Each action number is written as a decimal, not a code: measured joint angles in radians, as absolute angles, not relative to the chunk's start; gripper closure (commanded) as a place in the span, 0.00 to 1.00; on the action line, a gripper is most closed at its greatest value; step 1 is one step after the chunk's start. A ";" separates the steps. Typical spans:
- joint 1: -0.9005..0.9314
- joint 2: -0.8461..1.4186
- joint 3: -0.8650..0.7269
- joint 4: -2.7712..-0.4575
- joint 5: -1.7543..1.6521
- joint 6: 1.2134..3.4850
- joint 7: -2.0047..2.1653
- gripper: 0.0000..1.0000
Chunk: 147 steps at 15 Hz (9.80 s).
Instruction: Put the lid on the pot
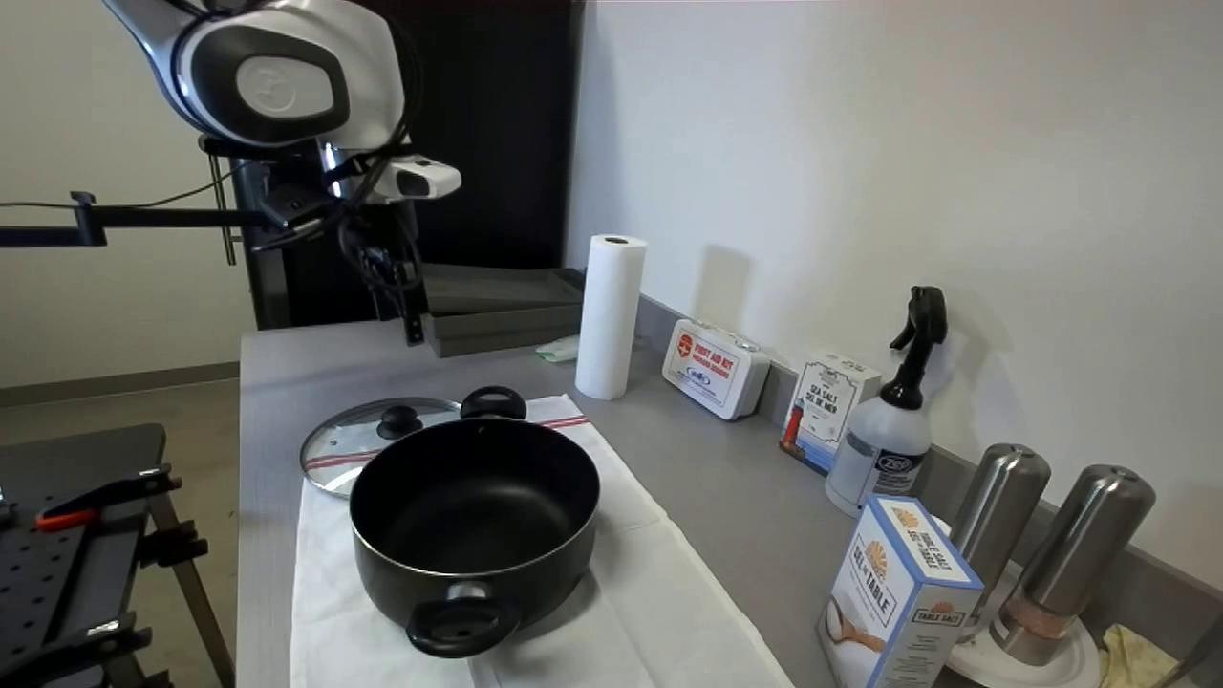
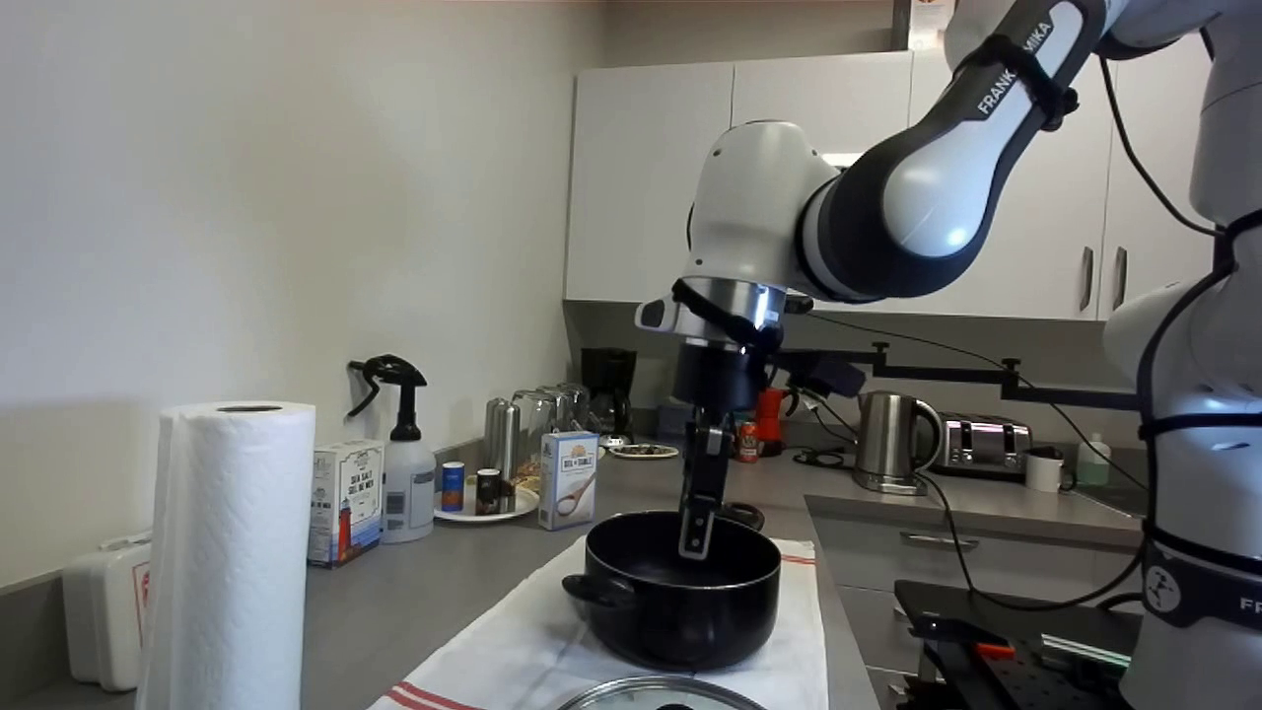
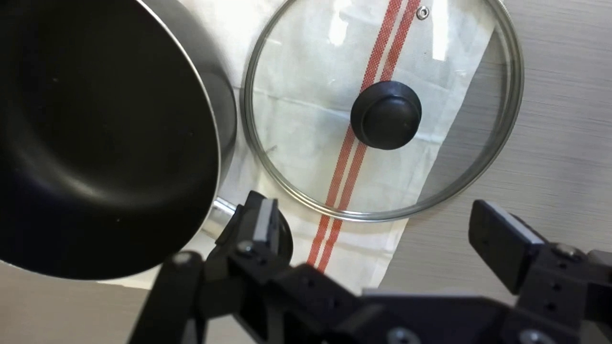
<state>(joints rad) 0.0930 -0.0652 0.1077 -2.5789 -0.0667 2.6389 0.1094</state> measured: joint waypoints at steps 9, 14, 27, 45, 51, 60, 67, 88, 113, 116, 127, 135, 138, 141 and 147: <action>0.107 0.070 0.117 -2.579 -0.148 2.776 0.257 0.00; 0.122 0.143 0.117 -2.569 -0.124 2.826 0.260 0.00; 0.180 0.320 0.094 -2.481 -0.078 2.823 0.260 0.00; 0.221 0.385 0.036 -2.416 -0.071 2.761 0.307 0.26; 0.223 0.385 0.034 -2.408 -0.071 2.748 0.314 0.72; 0.224 0.376 0.048 -2.404 -0.056 2.731 0.312 0.75; 0.224 0.306 0.133 -2.416 0.002 2.674 0.292 0.75; 0.129 -0.030 0.120 -2.525 -0.007 2.555 0.222 0.75; -0.103 0.009 -0.094 -2.417 -0.150 2.502 0.346 0.75; -0.103 0.026 -0.099 -2.416 -0.138 2.507 0.350 0.75; -0.103 0.108 -0.112 -2.409 -0.083 2.570 0.350 0.75; -0.103 0.145 -0.122 -2.394 -0.063 2.588 0.350 0.75; -0.103 0.149 -0.122 -2.394 -0.061 2.589 0.350 0.75; -0.103 0.150 -0.122 -2.394 -0.060 2.589 0.350 0.75; -0.102 0.150 -0.122 -2.394 -0.026 2.584 0.346 0.75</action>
